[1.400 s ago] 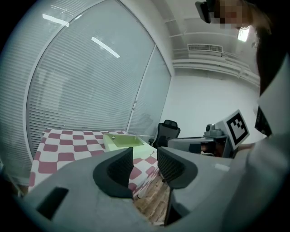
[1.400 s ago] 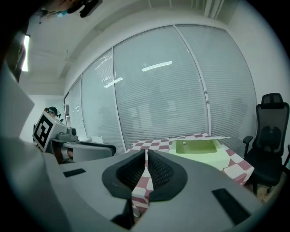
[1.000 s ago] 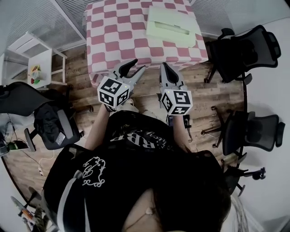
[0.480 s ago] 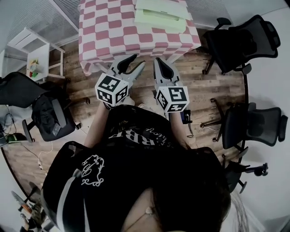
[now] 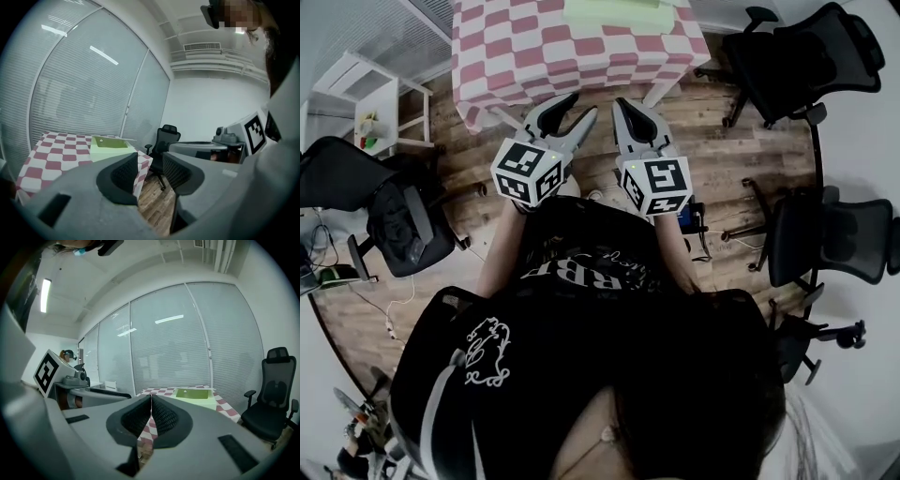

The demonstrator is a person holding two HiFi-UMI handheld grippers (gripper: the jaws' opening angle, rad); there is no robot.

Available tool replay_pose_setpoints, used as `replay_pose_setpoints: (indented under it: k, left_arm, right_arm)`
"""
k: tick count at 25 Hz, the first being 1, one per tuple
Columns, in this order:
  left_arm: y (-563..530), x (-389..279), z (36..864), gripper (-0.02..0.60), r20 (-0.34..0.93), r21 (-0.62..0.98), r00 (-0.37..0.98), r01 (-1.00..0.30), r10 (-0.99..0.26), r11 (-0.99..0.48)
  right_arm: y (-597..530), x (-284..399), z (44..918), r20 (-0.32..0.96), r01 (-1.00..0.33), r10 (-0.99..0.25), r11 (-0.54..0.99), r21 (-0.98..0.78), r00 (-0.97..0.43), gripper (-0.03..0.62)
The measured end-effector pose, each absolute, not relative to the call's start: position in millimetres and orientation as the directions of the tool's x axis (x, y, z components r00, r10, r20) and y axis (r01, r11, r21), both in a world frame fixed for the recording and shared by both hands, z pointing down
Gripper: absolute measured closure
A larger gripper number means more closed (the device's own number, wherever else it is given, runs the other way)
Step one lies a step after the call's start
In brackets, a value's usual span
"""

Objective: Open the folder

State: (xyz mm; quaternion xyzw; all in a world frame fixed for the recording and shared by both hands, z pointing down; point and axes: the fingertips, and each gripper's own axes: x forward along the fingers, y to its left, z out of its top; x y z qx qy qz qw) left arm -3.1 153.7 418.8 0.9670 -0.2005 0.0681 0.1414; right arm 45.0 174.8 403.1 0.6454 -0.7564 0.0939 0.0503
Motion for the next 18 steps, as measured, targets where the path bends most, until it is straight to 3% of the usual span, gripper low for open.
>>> replay_pose_setpoints:
  k: [18]
  left_arm:
    - [154.3, -11.6, 418.9, 0.405, 0.206, 0.226, 0.892, -0.443, -0.402, -0.867]
  right_arm:
    - [176.1, 36.8, 401.6, 0.196, -0.982, -0.962, 0.180, -0.061, -0.189, 0.583]
